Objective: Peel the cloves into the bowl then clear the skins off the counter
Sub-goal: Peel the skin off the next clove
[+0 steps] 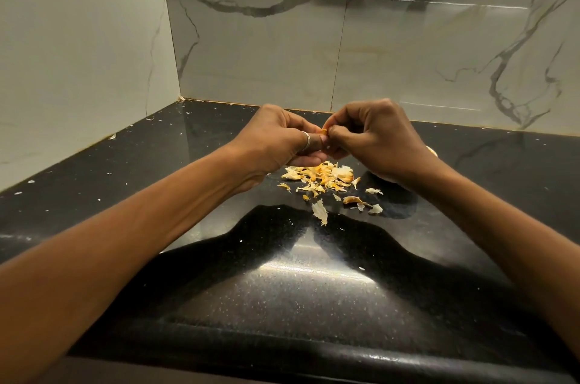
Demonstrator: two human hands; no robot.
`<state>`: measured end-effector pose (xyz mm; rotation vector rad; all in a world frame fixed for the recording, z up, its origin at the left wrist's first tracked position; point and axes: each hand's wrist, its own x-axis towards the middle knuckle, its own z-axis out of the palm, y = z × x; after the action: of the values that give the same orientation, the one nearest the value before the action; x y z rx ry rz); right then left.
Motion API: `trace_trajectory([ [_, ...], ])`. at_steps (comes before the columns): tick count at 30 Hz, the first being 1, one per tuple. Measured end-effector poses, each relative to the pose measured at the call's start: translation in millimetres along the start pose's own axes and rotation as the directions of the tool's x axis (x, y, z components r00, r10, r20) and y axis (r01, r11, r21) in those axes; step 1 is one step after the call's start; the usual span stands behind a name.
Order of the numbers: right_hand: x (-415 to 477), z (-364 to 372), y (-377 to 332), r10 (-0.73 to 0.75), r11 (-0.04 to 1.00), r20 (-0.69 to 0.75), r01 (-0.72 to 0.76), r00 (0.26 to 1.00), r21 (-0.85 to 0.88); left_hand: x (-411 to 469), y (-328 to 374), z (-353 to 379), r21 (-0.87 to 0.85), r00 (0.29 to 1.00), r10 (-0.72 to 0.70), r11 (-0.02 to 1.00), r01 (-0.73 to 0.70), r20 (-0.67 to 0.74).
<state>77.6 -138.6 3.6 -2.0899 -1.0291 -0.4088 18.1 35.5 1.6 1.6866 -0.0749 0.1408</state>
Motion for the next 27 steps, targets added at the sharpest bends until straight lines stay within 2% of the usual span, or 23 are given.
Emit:
trace_trajectory([
  [4,0,-7,-6,0.077,0.978,0.053,-0.085,0.996,0.189,2,0,-4,-0.032,1.0,0.0,0.999,0.0,0.012],
  [7,-1,-7,-8,0.135,0.953,0.089,-0.154,0.987,0.262,3,0,-4,0.002,1.0,0.011,1.0,-0.011,0.023],
  [14,0,-10,-11,0.221,0.906,0.123,-0.25,0.968,0.341,2,1,-5,-0.006,0.998,0.057,0.998,-0.057,0.007],
  [27,2,-13,-10,0.31,0.8,0.218,-0.378,0.925,0.466,4,0,-6,-0.02,0.994,0.082,0.997,-0.08,0.078],
])
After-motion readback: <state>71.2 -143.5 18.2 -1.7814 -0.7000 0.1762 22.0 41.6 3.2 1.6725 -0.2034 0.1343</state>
